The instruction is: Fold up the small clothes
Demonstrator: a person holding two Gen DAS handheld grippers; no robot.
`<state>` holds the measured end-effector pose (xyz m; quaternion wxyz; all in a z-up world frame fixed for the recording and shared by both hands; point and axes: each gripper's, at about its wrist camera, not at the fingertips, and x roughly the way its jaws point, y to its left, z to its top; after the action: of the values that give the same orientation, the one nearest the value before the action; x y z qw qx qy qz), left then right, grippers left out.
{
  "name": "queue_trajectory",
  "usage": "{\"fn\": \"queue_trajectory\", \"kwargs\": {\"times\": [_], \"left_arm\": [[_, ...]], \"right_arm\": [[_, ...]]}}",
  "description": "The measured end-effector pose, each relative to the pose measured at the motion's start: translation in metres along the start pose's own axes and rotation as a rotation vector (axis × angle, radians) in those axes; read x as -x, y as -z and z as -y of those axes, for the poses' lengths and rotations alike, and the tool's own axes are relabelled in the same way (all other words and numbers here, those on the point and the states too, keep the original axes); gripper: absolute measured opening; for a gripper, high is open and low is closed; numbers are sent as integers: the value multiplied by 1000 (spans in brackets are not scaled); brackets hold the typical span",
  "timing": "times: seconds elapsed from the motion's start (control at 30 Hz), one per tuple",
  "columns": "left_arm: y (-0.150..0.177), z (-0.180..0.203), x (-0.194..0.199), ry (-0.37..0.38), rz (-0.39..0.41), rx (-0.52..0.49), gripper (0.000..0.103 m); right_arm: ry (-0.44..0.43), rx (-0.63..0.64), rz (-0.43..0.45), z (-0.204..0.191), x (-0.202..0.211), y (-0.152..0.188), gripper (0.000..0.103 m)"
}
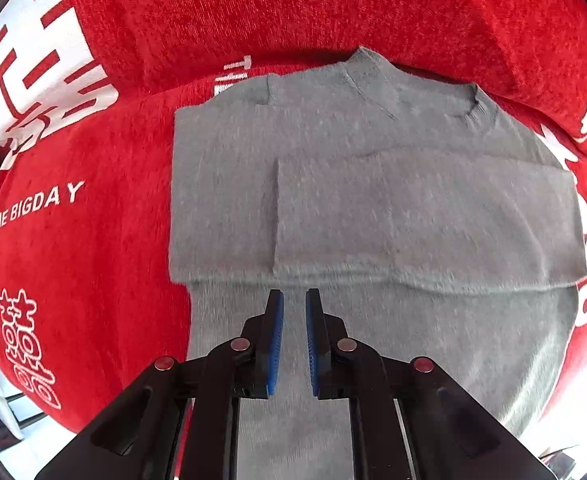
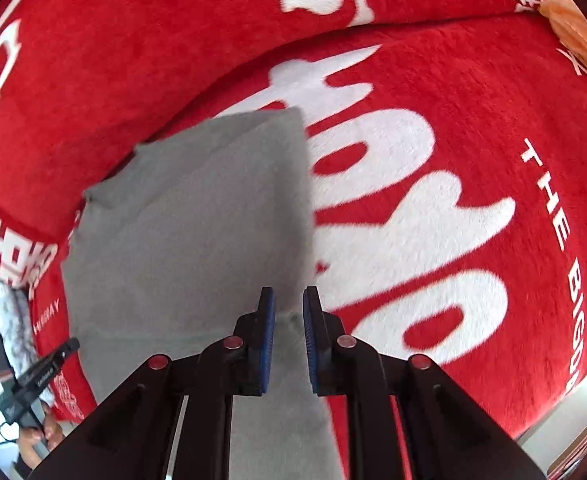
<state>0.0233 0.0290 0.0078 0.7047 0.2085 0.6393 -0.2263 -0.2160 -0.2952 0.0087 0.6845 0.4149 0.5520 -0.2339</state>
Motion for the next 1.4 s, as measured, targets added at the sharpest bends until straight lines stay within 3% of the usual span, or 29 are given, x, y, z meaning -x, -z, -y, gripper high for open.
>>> {"fn": "queue_trajectory", "kwargs": {"times": [0.07,0.1,0.13,0.17,0.2,0.23,0.27,0.33,0.4,0.7,1.4], "left_arm": [[5,2,2,12,-23,-2,12],[8,3,3,24,-36,2,13],[12,4,4,34,-42,13,13],[15,5,6,32,-39,17,13],[18,6,8,21,-32,20,35],[21,6,10,5,-23,22,94],[23,6,14,-19,-8,29,101],[27,6,22,-52,47,26,102],[29,7,21,-63,42,19,102],[33,-8,11,-92,-20,107,102],[80,-36,5,-79,-66,124,102]], "right_arm": [[-2,17,-17,-8,0,9,32],[3,33,-20,-15,0,15,48],[2,46,-19,-20,0,18,57],[-1,66,-19,-25,2,23,57],[-3,82,-24,-31,0,26,57],[-10,95,-33,-36,-1,30,60],[-20,105,-42,-40,-2,34,63],[-40,123,-53,-46,-2,40,71],[-51,140,-64,-51,-5,46,78],[-74,157,-143,-59,-22,70,79],[-108,168,-215,-78,-45,107,79]]}}
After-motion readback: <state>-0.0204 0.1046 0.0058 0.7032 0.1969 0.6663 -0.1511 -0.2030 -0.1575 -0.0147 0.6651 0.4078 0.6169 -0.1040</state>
